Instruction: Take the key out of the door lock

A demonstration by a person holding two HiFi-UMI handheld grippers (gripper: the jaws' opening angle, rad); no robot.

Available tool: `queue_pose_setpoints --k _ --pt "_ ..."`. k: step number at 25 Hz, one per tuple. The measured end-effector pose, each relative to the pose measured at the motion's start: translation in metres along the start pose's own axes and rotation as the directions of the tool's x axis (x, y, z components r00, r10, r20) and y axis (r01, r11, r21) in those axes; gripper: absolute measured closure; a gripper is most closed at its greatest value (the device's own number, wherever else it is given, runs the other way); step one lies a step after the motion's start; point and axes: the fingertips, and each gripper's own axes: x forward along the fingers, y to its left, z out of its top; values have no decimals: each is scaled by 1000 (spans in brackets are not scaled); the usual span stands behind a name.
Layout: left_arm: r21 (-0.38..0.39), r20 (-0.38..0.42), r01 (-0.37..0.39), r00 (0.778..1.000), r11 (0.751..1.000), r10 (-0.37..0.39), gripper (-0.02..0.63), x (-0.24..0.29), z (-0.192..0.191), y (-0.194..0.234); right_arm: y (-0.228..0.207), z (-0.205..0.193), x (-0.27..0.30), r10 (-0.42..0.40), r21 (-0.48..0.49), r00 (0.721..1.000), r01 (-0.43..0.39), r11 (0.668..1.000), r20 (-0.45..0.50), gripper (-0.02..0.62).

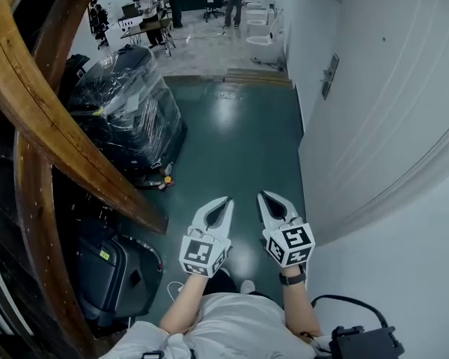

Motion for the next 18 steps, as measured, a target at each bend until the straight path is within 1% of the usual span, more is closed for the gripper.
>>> queue_pose_setpoints --k 3,5,7,10,13,16,18 --pt "3 -3 -5 1000 1000 5 606 26 -5 31 -6 -4 44 36 -20 999 -36 999 -27 598" --pt "-3 1 -10 1000 1000 10 606 48 -7 61 -6 -4 78 73 -51 997 -74 996 -30 598" --pt "-10 15 -9 1000 1000 9 606 73 -10 92 -10 -1 113 84 -90 996 -86 992 -24 598" --pt "-13 47 -2 999 1000 2 606 115 -5 145 -29 12 175 50 -104 999 -51 993 -11 598" --pt "-12 79 -18 997 1000 19 606 148 15 206 -39 35 236 39 -109 999 -39 993 -4 598" --pt "4 96 -17 995 1000 16 604 175 31 257 -48 58 285 21 -121 999 -17 993 39 598" --pt "-2 99 -19 995 1000 19 606 191 31 287 -54 64 311 4 -125 998 5 992 69 598"
